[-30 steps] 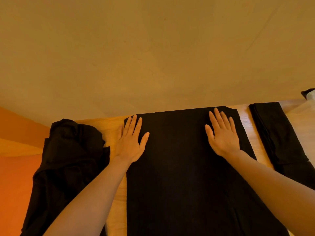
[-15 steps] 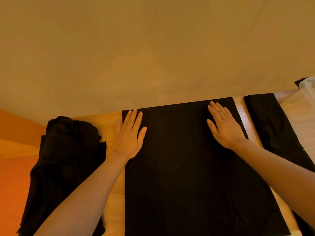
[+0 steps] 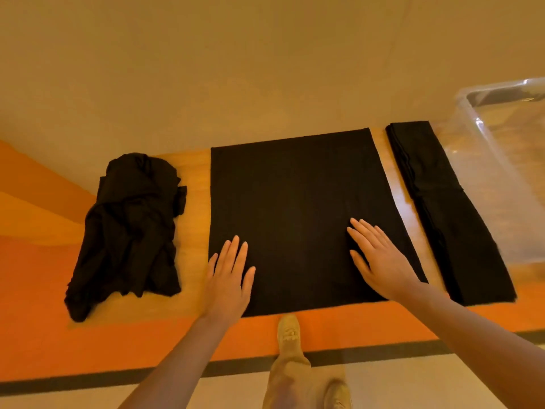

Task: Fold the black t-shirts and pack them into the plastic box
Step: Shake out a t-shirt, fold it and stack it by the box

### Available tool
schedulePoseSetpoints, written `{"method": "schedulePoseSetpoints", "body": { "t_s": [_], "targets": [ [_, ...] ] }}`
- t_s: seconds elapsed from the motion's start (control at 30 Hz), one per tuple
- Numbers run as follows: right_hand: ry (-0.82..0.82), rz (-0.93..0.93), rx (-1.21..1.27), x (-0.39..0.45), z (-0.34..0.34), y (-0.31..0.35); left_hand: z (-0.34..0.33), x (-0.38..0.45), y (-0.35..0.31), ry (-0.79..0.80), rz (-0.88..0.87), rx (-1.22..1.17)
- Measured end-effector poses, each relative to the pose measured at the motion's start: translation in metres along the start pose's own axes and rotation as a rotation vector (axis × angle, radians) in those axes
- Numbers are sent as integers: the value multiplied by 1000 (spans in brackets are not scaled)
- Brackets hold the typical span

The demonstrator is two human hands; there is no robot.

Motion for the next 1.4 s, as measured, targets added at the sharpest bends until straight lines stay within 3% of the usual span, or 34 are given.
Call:
{"method": "schedulePoseSetpoints", "body": {
  "t_s": [0.33, 0.5, 0.77, 0.93, 1.4],
  "targets": [
    [57, 89, -108, -84, -13, -38, -9, -87, -18, 11, -84, 60],
    [-77, 28, -282, -97, -7, -60, -1, -99, -3, -25, -7, 185],
    [-217, 170, -386, -101, 5, -72, 13, -105, -11, -108, -215, 306],
    [-261, 273, -317, -117, 19, -72, 35, -118, -24, -238, -267, 245],
    [-320, 291, -116, -155, 66, -91, 67, -152, -29, -328, -301, 222]
  ]
}}
Point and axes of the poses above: each hand's wrist, its own x-axis towards the middle knuckle, its own z-axis out of the back of the hand, y = z × x, the point moved 7 cm from there along x, towards the middle knuckle, and after that the axes turned 15 degrees about -z, right-handed, at the moved point
